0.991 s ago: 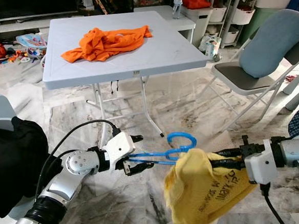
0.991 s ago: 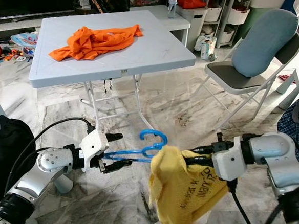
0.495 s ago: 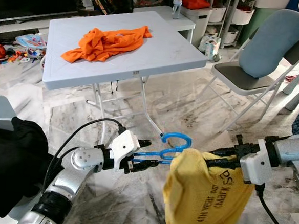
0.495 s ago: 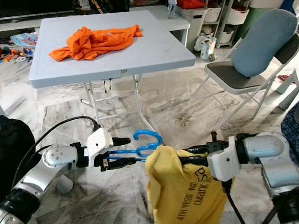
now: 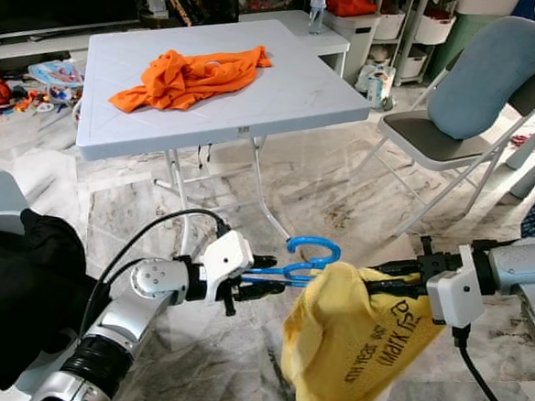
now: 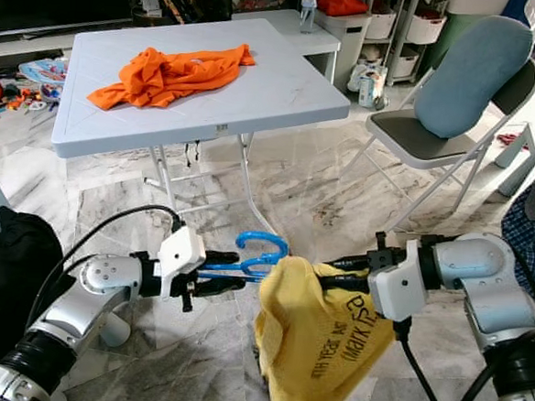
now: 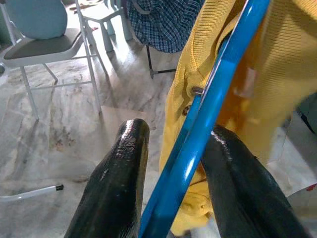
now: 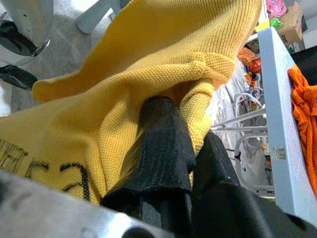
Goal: Hang hanger
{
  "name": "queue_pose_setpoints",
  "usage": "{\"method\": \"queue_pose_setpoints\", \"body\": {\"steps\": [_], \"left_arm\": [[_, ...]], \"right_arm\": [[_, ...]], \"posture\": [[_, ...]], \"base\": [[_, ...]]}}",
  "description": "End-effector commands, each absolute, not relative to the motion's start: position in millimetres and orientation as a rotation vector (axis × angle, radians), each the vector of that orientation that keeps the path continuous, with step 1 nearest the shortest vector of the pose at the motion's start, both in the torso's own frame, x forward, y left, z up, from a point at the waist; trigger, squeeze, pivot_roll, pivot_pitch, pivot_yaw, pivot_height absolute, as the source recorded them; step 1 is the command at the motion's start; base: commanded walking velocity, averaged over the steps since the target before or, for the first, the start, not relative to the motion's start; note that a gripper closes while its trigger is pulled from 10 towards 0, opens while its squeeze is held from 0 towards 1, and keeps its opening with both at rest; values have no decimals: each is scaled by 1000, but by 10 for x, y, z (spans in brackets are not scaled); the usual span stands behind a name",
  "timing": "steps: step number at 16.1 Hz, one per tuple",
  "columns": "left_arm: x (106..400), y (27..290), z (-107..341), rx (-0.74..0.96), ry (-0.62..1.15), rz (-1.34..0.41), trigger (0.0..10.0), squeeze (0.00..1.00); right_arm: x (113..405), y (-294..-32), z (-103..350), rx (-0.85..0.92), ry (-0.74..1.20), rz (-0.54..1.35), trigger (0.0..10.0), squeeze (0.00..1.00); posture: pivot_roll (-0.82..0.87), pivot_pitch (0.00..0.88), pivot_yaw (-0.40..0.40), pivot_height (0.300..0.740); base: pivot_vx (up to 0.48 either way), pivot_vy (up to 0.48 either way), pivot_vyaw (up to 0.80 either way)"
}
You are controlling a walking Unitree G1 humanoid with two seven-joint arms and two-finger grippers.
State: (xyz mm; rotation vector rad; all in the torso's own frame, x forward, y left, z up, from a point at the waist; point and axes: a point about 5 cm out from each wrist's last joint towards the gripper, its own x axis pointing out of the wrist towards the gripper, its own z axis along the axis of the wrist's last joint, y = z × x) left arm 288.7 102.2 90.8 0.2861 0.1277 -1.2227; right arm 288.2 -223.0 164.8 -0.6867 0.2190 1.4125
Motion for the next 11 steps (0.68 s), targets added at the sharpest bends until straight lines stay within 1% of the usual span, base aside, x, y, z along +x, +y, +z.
{"method": "queue_pose_setpoints", "body": {"steps": [1, 6, 7, 8, 9, 10, 11], "left_arm": [[2911, 1015, 942, 295, 130, -1242, 0, 0], [2909, 1016, 969, 287, 132, -1264, 0, 0], [2911, 1020, 972, 304, 131, -1273, 1216, 0], [2915, 1030, 969, 313, 137, -1279, 8784, 0], [2917, 1033, 969, 313, 137, -1278, 10000, 0], [2922, 1040, 970, 316, 138, -1278, 10000, 0], [2927, 1045, 970, 317, 143, -1277, 10000, 451]], "right_arm": [[2942, -2223, 1789, -713, 148, 1380, 10000, 0], [2951, -2237, 1767, -744, 159, 1383, 10000, 0], [2956, -2230, 1776, -741, 155, 1384, 10000, 0], [2967, -2218, 1787, -741, 150, 1384, 10000, 0], [2969, -2216, 1789, -742, 148, 1384, 10000, 0], [2974, -2214, 1790, -743, 145, 1382, 10000, 0], [2981, -2214, 1791, -744, 141, 1380, 10000, 0]], "posture": [[-168, 0, 23, 740], [-165, 0, 22, 740], [-164, 0, 24, 740], [-165, 0, 27, 740], [-165, 0, 26, 740], [-164, 0, 25, 740], [-164, 0, 25, 740]], "base": [[0, 0, 0], [0, 0, 0], [0, 0, 0], [0, 0, 0], [0, 0, 0], [0, 0, 0], [0, 0, 0]]}}
